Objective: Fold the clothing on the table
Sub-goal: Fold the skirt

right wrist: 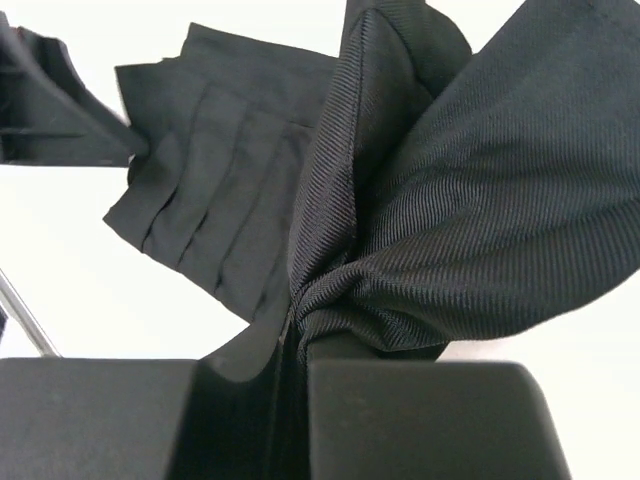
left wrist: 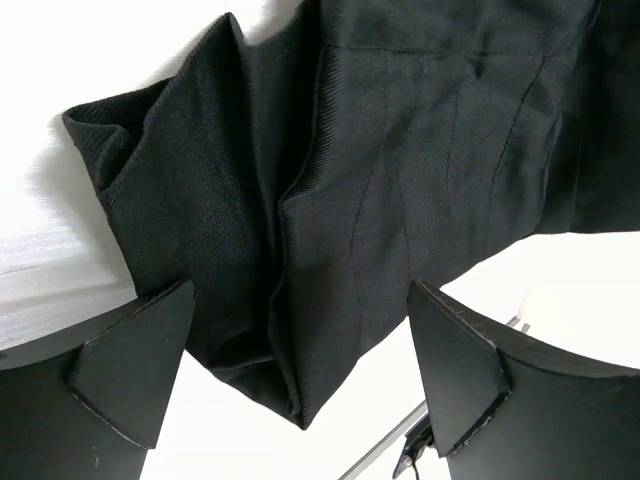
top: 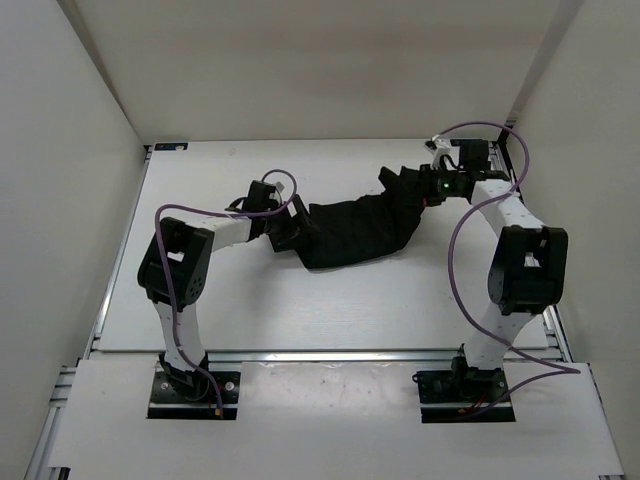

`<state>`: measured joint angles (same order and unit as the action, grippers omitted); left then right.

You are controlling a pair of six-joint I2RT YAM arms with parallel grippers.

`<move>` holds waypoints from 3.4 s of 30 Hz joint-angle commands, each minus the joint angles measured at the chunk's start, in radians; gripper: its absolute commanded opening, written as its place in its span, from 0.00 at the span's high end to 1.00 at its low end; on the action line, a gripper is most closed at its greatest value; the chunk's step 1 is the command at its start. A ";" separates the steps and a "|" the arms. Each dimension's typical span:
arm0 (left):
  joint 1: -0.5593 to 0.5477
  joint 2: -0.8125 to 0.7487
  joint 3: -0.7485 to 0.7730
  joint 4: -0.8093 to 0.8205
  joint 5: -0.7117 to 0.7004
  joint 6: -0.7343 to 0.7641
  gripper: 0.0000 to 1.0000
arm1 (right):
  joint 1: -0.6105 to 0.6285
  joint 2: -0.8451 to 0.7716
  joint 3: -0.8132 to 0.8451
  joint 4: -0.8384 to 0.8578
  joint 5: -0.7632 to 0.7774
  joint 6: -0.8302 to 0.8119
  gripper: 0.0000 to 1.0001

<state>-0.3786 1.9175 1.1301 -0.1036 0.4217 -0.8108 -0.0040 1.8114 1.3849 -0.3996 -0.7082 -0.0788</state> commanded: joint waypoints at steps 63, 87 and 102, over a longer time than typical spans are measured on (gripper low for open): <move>-0.129 -0.310 -0.107 0.369 -0.020 0.085 0.01 | 0.145 -0.195 -0.138 0.041 -0.256 0.054 0.93; -0.120 0.164 -0.012 0.403 0.290 -0.048 0.82 | 0.285 0.282 -0.095 0.050 -0.213 0.255 1.00; -0.026 -0.010 -0.047 0.522 0.322 -0.088 0.74 | 0.236 0.249 -0.225 0.814 -0.705 0.934 1.00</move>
<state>-0.4194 2.0686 1.0954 0.3096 0.7223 -0.8833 0.2600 2.1658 1.2297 -0.0490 -1.2041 0.4755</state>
